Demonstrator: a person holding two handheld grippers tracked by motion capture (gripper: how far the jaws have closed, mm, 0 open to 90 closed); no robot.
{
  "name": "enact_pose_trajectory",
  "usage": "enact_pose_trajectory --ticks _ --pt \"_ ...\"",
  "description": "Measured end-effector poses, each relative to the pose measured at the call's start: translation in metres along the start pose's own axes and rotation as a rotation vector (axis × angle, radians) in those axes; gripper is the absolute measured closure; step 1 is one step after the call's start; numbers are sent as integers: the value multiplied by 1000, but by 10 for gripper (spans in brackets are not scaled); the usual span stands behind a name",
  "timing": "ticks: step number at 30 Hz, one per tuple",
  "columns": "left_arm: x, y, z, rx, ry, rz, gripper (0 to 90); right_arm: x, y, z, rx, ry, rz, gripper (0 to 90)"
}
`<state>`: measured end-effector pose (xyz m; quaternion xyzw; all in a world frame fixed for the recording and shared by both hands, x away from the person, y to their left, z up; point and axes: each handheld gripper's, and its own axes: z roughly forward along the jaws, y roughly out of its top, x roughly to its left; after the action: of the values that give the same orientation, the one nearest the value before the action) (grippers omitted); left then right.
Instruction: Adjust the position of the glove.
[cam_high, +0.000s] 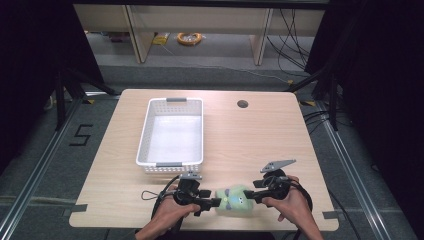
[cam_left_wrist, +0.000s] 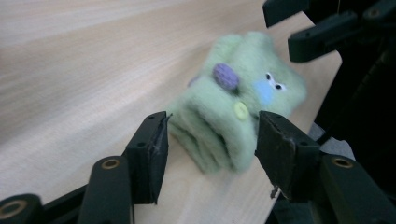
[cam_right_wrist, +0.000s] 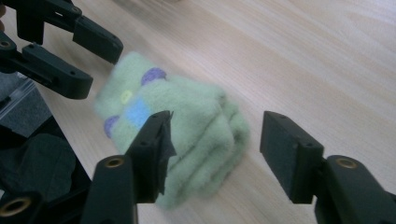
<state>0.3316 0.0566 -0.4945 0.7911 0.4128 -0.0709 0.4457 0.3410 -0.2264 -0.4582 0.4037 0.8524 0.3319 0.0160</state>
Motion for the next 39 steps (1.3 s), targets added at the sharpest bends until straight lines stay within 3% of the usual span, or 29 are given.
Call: enact_pose_trajectory --ticks 3,4,8,9,11,12,15,16,19,24,29,30,35,36,39 --pt "-1 1 5 13 14 -1 392 -4 -2 9 13 -12 14 402" --pt "-2 0 7 15 15 -5 389 -3 -3 11 26 -22 49 396" --pt "-4 0 14 34 50 15 388 -5 -4 16 33 -7 36 394" --pt "-4 0 16 32 59 20 402 -4 -4 18 44 -33 40 393" --pt "-3 -1 18 44 56 36 407 -3 -5 20 47 -33 62 394" --pt "-4 -2 19 45 56 35 408 -5 -6 21 53 -21 30 395" --pt "-4 -3 22 49 59 46 424 -7 -8 25 55 10 52 396" --pt "-4 -4 25 57 37 33 430 -9 -10 27 49 26 56 400" --pt "-3 -5 26 59 28 33 448 -8 -11 29 53 44 84 409" --pt "-3 -5 27 55 25 42 471 -10 -14 33 44 65 78 439" --pt "-7 -5 30 47 32 65 520 -11 -15 35 38 99 78 497" --pt "-5 -5 30 52 9 62 533 -11 -15 36 38 119 85 511" --pt "-4 -7 31 53 -15 70 607 -13 -16 37 35 145 86 580" --pt "-5 -7 30 57 1 74 623 -14 -17 38 35 160 88 595" --pt "-5 -7 29 51 -6 79 651 -15 -18 38 25 183 82 637"
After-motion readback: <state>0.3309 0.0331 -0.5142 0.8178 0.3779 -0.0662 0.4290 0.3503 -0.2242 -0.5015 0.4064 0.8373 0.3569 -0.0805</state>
